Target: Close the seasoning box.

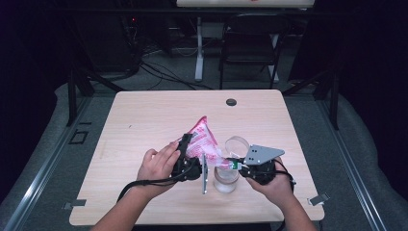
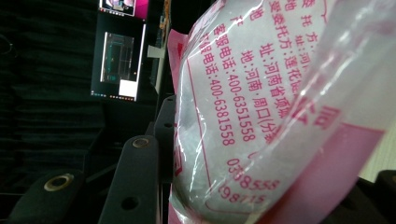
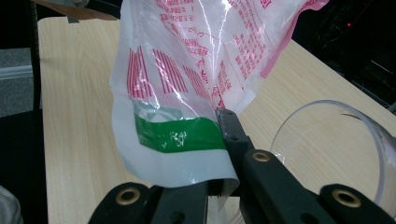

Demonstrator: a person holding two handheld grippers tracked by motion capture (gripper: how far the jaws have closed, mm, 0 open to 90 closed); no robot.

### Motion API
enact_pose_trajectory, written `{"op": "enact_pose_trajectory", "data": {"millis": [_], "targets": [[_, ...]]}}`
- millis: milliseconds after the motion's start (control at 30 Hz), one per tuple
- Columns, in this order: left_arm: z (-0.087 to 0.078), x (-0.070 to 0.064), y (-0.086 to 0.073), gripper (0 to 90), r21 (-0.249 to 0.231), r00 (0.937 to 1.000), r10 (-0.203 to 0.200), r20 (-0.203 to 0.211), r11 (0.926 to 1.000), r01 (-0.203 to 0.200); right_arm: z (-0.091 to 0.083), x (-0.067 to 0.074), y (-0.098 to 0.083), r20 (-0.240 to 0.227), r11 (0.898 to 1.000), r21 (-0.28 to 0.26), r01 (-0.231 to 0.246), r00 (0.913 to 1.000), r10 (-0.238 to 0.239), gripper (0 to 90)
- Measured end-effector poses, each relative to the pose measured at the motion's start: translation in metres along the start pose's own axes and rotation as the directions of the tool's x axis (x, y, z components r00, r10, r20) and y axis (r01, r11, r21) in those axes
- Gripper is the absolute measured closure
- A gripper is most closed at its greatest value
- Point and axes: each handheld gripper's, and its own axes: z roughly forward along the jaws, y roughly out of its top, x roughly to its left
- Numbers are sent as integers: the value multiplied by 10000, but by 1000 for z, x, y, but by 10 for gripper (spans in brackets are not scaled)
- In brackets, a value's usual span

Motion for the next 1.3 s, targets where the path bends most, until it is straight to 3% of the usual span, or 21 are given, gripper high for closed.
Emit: {"op": "enact_pose_trajectory", "data": {"millis": [1300], "targets": [[0, 0, 1, 621, -97, 9999, 39, -134, 9999, -41, 0, -1, -2, 9, 10000, 90, -5, 10000, 5, 900]]}}
